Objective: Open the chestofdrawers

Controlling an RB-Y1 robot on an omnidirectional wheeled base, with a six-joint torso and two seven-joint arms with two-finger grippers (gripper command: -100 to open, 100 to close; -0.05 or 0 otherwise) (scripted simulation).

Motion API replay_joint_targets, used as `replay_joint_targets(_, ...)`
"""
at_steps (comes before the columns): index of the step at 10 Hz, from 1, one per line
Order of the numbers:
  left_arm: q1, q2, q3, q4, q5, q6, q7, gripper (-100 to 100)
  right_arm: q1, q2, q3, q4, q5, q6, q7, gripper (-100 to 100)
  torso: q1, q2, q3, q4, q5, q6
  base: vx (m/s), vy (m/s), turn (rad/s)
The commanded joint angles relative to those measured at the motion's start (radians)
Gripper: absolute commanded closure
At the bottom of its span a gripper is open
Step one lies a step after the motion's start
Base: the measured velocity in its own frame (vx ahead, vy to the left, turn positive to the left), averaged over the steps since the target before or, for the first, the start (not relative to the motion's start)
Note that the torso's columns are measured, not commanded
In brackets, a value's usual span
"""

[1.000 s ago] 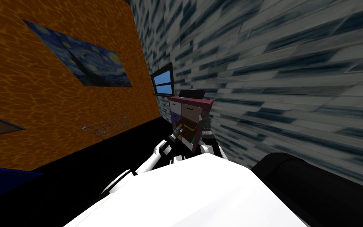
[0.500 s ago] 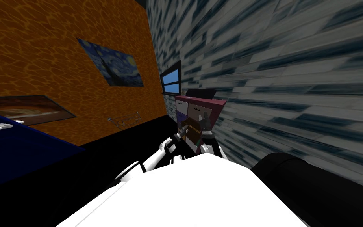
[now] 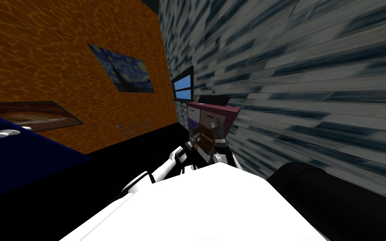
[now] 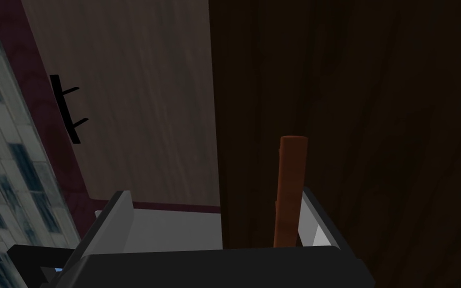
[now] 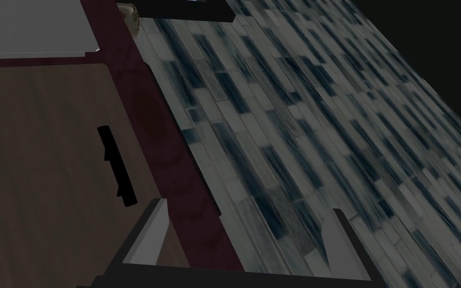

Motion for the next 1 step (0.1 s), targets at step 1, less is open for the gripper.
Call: replay_joint_targets(1, 0.000, 0.000, 0.000, 0.000, 0.000, 0.000, 0.000, 0, 0.000, 0.000, 0.000, 0.000, 0.000, 0.000, 0.000, 0, 0.000, 0.000, 0.000, 0.000, 0.000, 0.000, 0.000, 0.000, 0.000)
